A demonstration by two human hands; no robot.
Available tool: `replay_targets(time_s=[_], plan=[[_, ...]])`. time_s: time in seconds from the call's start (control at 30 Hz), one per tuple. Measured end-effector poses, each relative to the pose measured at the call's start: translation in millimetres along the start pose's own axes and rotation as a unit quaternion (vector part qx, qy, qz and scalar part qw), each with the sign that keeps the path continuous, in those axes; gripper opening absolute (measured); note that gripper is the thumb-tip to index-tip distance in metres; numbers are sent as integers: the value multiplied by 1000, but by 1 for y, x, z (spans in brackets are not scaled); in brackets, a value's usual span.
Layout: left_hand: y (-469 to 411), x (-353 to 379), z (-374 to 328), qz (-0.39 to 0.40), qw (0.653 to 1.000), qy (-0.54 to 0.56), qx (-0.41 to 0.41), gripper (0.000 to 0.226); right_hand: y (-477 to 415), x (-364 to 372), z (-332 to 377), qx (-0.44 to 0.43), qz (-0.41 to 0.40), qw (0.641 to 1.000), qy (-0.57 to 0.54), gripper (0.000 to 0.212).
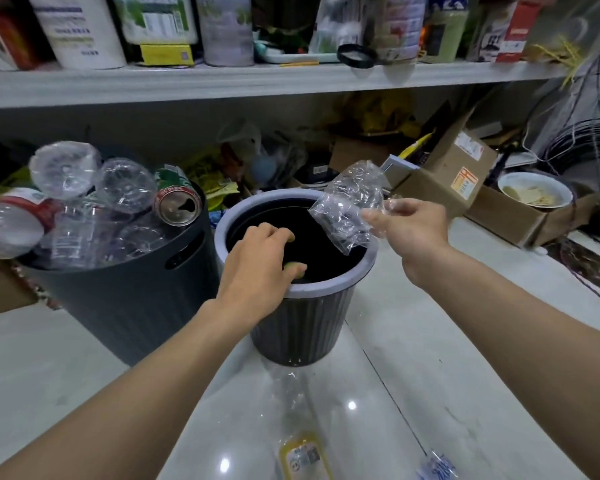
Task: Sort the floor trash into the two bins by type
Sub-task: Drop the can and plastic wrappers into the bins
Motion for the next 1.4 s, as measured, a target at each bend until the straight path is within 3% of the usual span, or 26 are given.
replay_targets(time_s=[0.37,0.63,1.07,1.4], plan=[[3,-5,22,-27,999,0,-28,44,-3,31,-18,32,-5,999,35,38],[9,-14,33,-38,998,-10,-42,42,8,45,-13,-34,59,991,119,49],[17,-15,20,-13,999,-15,-31,45,25,46,-9,-151,201,945,208,50],[29,3,-42,30,997,-39,62,54,44,-16,-11,-234,193,867,395,50]])
Point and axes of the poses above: each hand's wrist, its own y-axis away from the middle knuckle, its own x-axis out of the palm, z = x × y, the point moved 5 cm from there along -y, towards the middle knuckle, and after that the axes turned 5 degrees about -x, right-handed, at the moved point
